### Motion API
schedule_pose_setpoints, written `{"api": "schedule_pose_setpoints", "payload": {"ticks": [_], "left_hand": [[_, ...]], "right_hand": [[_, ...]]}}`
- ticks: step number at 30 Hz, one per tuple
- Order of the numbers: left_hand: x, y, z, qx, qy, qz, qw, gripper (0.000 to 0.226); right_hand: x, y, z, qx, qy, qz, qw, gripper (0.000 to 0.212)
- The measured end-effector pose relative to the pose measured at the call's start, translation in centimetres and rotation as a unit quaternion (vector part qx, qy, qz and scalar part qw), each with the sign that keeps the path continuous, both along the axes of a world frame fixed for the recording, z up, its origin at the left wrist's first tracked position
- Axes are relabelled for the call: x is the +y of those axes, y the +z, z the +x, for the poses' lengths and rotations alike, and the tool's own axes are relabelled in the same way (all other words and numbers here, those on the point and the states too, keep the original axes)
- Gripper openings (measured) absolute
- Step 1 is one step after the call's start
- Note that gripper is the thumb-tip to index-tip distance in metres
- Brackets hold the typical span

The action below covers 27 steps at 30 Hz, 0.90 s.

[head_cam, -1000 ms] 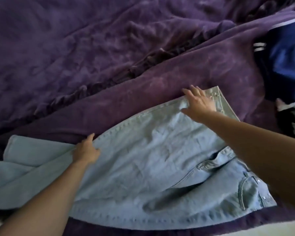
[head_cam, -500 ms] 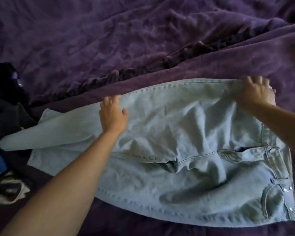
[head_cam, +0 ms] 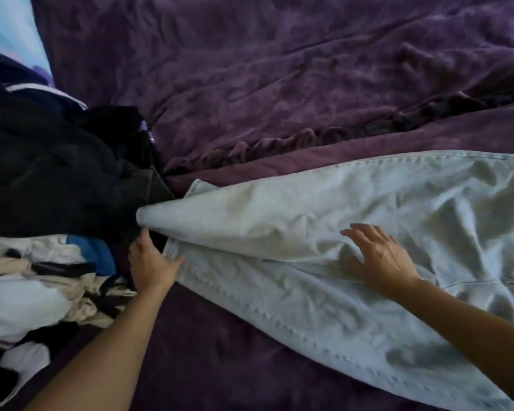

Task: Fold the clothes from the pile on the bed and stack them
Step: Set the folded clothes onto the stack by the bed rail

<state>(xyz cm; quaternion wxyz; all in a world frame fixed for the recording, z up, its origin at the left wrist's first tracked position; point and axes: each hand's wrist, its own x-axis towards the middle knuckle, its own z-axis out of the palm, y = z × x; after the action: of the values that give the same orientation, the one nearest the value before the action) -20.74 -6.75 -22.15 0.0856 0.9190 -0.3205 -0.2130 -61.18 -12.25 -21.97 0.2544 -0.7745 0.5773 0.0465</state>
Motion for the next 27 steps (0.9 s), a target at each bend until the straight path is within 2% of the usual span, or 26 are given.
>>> {"api": "schedule_pose_setpoints", "payload": {"ticks": [2, 3, 5, 7, 11, 14, 16, 17, 20, 22, 24, 25, 27], "left_hand": [[-1.9, -1.0, 4.0, 0.054, 0.027, -0.039, 0.997, 0.110], [-2.9, -1.6, 5.6, 0.094, 0.016, -0.057, 0.994, 0.102], [-4.5, -2.5, 7.3, 0.153, -0.057, -0.074, 0.984, 0.068], [-5.6, -2.3, 7.5, 0.172, -0.125, -0.095, 0.972, 0.039], [-10.0, 1.1, 7.3, 0.252, -0.188, -0.231, 0.921, 0.018], [-14.4, 3.1, 7.7, 0.210, -0.222, -0.269, 0.913, 0.018], [-16.7, 2.8, 8.1, 0.156, -0.177, -0.284, 0.929, 0.021], [-17.4, 2.1, 8.5, 0.158, -0.129, -0.290, 0.935, 0.019], [-15.7, -1.2, 9.7, 0.217, 0.032, -0.258, 0.941, 0.025], [-11.1, -3.6, 9.5, 0.175, 0.053, -0.215, 0.959, 0.025], [-4.9, -5.0, 8.2, 0.145, 0.011, -0.154, 0.977, 0.036], [-2.1, -5.6, 7.2, 0.144, -0.037, -0.105, 0.983, 0.043], [1.7, -6.3, 5.6, 0.141, -0.134, -0.008, 0.981, 0.045]], "right_hand": [[0.2, -0.8, 5.1, -0.015, 0.013, 0.001, 1.000, 0.051], [0.2, -1.4, 7.5, -0.020, 0.015, 0.001, 1.000, 0.053], [0.4, -2.5, 12.1, -0.024, 0.011, 0.010, 1.000, 0.061], [1.2, -3.3, 15.7, -0.015, 0.006, 0.029, 0.999, 0.068], [2.2, -3.4, 18.2, -0.012, -0.009, 0.025, 1.000, 0.068], [0.4, -2.1, 17.7, -0.035, -0.058, -0.017, 0.998, 0.064], [-1.2, -1.4, 17.2, -0.037, -0.094, -0.040, 0.994, 0.062], [-1.8, -1.2, 17.0, -0.032, -0.110, -0.048, 0.992, 0.063], [-1.8, -0.9, 16.8, 0.009, -0.115, -0.097, 0.989, 0.062], [0.0, -1.0, 17.1, -0.001, -0.076, -0.170, 0.982, 0.052], [3.0, -1.8, 17.9, -0.042, -0.027, -0.200, 0.979, 0.040], [4.6, -2.5, 18.3, -0.050, 0.000, -0.174, 0.983, 0.039], [7.3, -4.3, 18.8, -0.003, 0.056, -0.059, 0.997, 0.054]]}}
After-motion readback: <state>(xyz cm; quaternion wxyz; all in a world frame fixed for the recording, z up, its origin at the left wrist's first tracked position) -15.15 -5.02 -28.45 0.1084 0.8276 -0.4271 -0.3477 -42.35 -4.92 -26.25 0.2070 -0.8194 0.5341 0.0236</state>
